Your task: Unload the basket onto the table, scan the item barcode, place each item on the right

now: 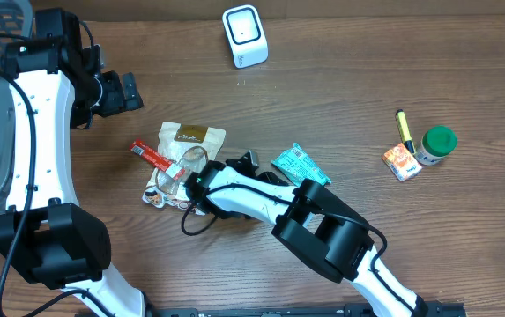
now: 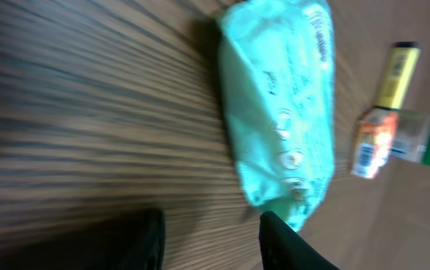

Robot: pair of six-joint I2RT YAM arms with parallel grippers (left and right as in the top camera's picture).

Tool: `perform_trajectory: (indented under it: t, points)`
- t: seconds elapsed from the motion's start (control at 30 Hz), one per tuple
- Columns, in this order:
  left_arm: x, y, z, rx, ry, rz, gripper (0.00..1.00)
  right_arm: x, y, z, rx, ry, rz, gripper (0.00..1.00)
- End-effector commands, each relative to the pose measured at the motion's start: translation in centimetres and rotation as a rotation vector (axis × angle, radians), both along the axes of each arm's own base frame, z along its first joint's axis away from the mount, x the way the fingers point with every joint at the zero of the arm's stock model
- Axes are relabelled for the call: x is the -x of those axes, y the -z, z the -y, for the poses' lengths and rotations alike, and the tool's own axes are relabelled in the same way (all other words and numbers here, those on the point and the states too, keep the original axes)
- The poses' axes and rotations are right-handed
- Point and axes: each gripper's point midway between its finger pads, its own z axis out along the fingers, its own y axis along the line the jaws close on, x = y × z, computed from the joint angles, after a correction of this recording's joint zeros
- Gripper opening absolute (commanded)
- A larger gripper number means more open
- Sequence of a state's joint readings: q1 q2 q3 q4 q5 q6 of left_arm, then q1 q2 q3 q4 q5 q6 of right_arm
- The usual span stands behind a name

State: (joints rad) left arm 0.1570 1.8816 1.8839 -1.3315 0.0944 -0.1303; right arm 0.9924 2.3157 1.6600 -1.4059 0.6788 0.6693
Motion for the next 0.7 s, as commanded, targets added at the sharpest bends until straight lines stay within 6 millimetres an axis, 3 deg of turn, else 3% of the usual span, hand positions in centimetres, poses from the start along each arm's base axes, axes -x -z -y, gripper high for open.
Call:
perform_trajectory:
  t: [0.0,0.13,0.27,0.47,0.67]
  points:
    - [0.0,-0.1,0.4,0.003,0.02,0.006,1.0,-0.2,-1.2,-1.9,-0.153,0.053,-0.065,0.43]
    - [0.0,-0.1,0.4,0.003,0.019,0.006,1.0,-2.0,-4.6,-1.8,-0.275,0.049,-0.099,0.43]
    - [0.0,-0.1,0.4,0.003,0.02,0.006,1.0,-3.7,-6.6,0.5,-0.394,0.14,-0.129,0.39]
    - [0.0,-0.1,0.4,0.003,0.02,0.005,1.0,-4.7,-6.0,3.6,-0.61,0.351,-0.29,0.27]
    - [0.0,-0.1,0.4,0.003,0.02,0.006,1.0,-4.1,-4.4,6.1,-0.663,0.482,-0.363,0.25]
